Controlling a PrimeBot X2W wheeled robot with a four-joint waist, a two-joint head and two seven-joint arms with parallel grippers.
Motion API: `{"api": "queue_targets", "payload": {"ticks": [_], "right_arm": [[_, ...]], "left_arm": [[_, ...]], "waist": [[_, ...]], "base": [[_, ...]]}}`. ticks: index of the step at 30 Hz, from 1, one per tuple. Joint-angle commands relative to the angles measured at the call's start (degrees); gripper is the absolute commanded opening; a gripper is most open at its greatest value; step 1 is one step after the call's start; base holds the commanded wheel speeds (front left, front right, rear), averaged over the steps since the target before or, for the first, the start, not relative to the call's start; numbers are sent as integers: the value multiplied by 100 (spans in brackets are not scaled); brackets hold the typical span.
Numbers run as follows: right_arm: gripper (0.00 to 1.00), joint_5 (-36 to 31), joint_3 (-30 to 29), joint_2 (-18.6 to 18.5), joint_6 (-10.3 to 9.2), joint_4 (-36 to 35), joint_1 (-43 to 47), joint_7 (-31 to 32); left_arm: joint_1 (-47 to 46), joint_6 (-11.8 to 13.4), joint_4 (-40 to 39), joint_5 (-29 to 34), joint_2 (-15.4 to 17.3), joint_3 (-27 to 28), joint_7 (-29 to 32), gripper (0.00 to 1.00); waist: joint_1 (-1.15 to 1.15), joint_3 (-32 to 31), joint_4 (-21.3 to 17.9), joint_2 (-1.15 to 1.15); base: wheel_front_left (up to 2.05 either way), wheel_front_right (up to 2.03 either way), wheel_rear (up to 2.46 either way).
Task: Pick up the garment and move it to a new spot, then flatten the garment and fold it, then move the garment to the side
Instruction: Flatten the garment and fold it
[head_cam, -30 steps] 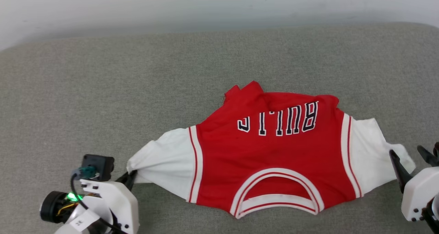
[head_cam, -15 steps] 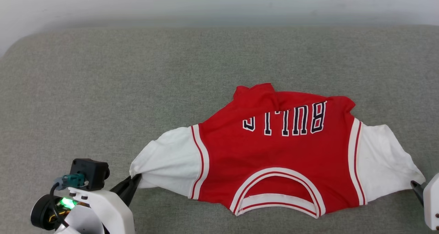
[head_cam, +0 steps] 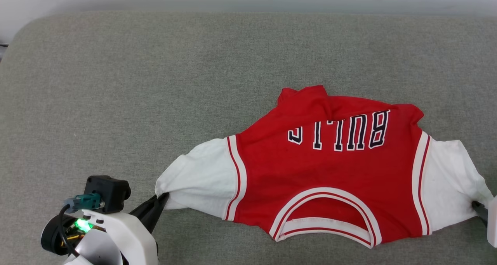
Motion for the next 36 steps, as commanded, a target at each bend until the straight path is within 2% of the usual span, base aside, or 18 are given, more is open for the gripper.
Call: {"api": "queue_targets", "payload": {"ticks": [1,2,3,4,11,19,22,23,25,36], "right_arm": [[87,180,112,173,0,302,38,64],[56,245,134,201,0,428,50,108],[36,310,193,193,0,529,79,142],[0,390,226,180,0,612,103,122],[0,622,143,49,-5,733,-67,-365],[0,1059,9,-229,-4,-10,-349,-617],[0,1289,-110,-308,-3,-455,-474,-392],[0,1408,-243,-380,-3,-938,-663,-101],[0,1437,-334,-400,-3,-1192,-868,94],[0,1357,-629,-88,-4,-2026,-2342,959]], "left_arm": [[-45,-3,-17,-5,26,21,3,0],[-51,-2,-16,-11,34,28,4,0],[-55,-3,-13,-19,40,33,4,0],[-55,0,-8,-26,45,36,7,0],[9,33,57,-99,72,92,-7,0],[58,84,2,-73,205,394,-217,0],[33,56,-89,-147,307,556,-265,0],[-60,62,-209,-198,445,782,-249,0],[-154,117,-277,-195,567,979,-226,0],[-1249,-34,-469,-382,1216,1753,-97,0]], "waist": [[0,19,16,0],[0,24,20,0],[0,25,23,0],[0,23,24,0],[0,-130,-32,0],[0,-695,-236,0],[0,-958,-320,0],[0,-1156,-402,0],[0,-1251,-468,0],[0,-1532,-698,0]], "base": [[0,0,0],[0,0,0],[0,0,0],[0,0,0],[0,0,0],[0,0,0],[0,0,0],[0,0,0],[0,0,0],[0,0,0]]}}
